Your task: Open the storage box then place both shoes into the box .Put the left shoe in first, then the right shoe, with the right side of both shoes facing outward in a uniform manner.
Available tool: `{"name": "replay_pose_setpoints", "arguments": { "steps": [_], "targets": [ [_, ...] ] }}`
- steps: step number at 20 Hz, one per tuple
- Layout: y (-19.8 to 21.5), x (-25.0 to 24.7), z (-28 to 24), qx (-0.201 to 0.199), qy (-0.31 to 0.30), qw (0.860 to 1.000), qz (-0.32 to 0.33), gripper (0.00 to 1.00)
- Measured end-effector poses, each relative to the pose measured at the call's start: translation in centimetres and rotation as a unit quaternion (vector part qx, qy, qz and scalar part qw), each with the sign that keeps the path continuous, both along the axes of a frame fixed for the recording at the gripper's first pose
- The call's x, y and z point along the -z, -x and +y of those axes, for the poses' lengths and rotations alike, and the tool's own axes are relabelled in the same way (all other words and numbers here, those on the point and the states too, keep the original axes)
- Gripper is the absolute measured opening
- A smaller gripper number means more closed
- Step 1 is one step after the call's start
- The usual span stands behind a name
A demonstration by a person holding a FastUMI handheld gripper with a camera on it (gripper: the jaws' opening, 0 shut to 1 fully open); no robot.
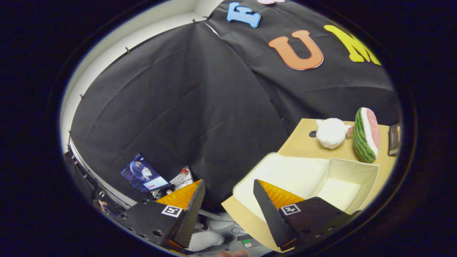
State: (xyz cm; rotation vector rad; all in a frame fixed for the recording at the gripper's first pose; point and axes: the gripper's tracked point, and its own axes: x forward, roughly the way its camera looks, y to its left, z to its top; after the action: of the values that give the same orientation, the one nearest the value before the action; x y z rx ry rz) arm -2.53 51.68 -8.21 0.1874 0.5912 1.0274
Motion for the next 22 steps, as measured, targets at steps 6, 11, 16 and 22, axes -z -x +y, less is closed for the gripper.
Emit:
{"name": "replay_pose_setpoints", "arguments": {
  "steps": [6, 11, 16, 22],
  "targets": [
    [-1.4, -0.6, -4.5, 0.082, 0.037, 0.992, -0.087, 0.92],
    [-1.9, -3.6, -10.8, 0.152, 0.048, 0.974, -0.161, 0.95],
    [-1.9, -6.0, -18.3, 0.222, 0.044, 0.954, -0.197, 0.95],
    [-2.4, -7.3, -30.6, 0.326, 0.070, 0.913, -0.236, 0.96]
  ]
}}
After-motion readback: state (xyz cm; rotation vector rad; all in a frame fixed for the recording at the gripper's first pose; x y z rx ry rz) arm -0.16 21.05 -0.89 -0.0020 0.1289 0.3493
